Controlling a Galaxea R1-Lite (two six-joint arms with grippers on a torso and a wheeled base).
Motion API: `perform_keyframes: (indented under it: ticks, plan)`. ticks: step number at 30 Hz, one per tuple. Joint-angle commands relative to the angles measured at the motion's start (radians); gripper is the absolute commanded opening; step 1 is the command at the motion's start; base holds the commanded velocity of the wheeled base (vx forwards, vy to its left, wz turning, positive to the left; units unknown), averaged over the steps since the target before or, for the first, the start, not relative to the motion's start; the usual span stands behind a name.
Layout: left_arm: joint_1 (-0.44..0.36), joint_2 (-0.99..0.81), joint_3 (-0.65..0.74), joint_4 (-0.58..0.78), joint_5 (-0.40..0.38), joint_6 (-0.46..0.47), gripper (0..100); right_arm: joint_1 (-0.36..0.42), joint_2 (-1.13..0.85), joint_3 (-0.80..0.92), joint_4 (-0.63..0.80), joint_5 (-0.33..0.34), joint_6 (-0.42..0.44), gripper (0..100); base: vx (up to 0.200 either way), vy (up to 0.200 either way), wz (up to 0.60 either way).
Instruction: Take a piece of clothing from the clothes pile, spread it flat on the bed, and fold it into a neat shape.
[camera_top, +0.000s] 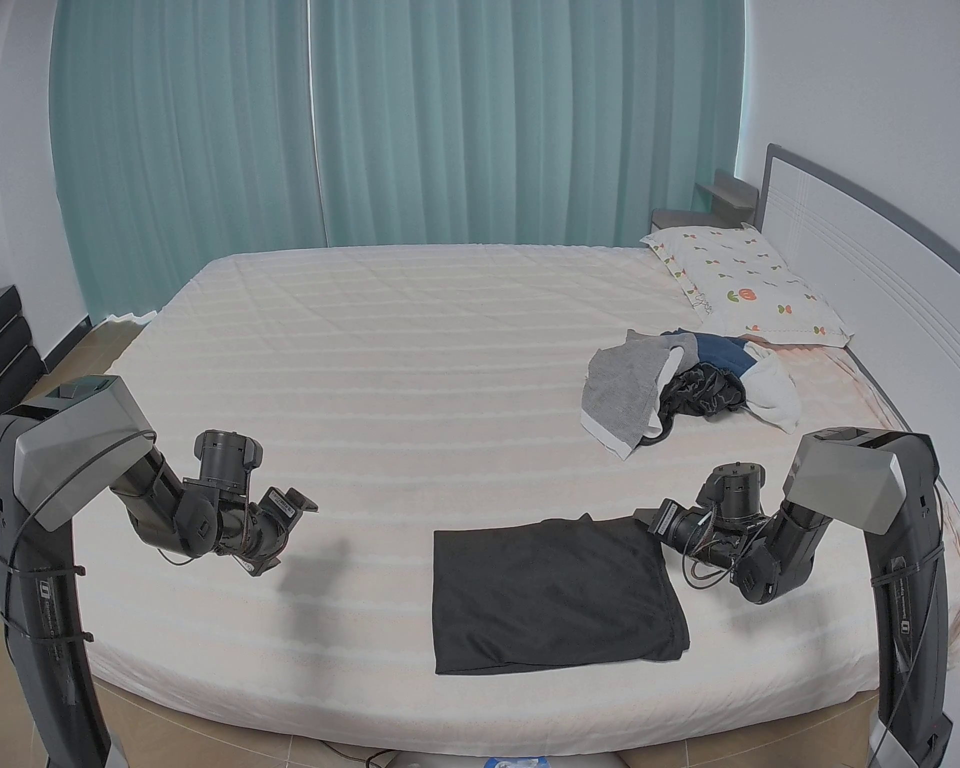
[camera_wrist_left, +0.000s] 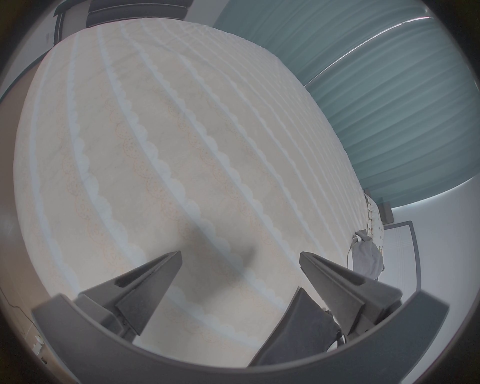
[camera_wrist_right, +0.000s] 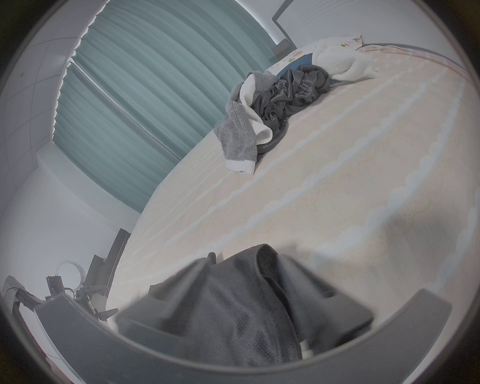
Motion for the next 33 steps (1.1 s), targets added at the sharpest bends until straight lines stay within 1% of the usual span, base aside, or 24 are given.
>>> perform_keyframes:
  ticks: [1, 6, 8, 11, 15, 27, 28, 33]
  plan:
    - [0.000, 0.002, 0.000, 0.000, 0.002, -0.001, 100, 0.000, 0.003, -0.009, 0.003, -0.002, 0.002, 0, 0.000, 0.000, 0.00]
    - [0.000, 0.002, 0.000, 0.000, 0.005, -0.001, 100, 0.000, 0.001, -0.008, 0.002, -0.022, 0.003, 0, 0.000, 0.000, 0.00]
    - [0.000, 0.002, 0.000, 0.000, 0.005, -0.001, 100, -0.008, -0.004, -0.008, -0.005, -0.037, 0.019, 0, 0.000, 0.000, 0.00]
    - [0.000, 0.002, 0.000, 0.001, 0.005, -0.001, 100, -0.025, -0.008, -0.011, -0.006, -0.039, 0.039, 0, 0.000, 0.000, 0.00]
    - [0.000, 0.002, -0.002, 0.001, 0.005, -0.001, 100, -0.049, -0.007, -0.017, -0.003, -0.039, 0.045, 0, 0.000, 0.000, 0.00]
    - [0.000, 0.002, -0.002, 0.001, 0.005, -0.001, 100, -0.048, -0.005, -0.015, 0.009, -0.025, 0.045, 0, 0.000, 0.000, 0.00]
    - [0.000, 0.002, -0.002, 0.001, 0.005, -0.001, 100, -0.048, -0.005, -0.015, 0.009, -0.025, 0.045, 100, 0.000, 0.000, 0.00]
    - [0.000, 0.002, -0.002, 0.001, 0.006, -0.001, 100, -0.052, -0.020, 0.011, 0.000, -0.022, 0.045, 100, 0.000, 0.000, 0.00]
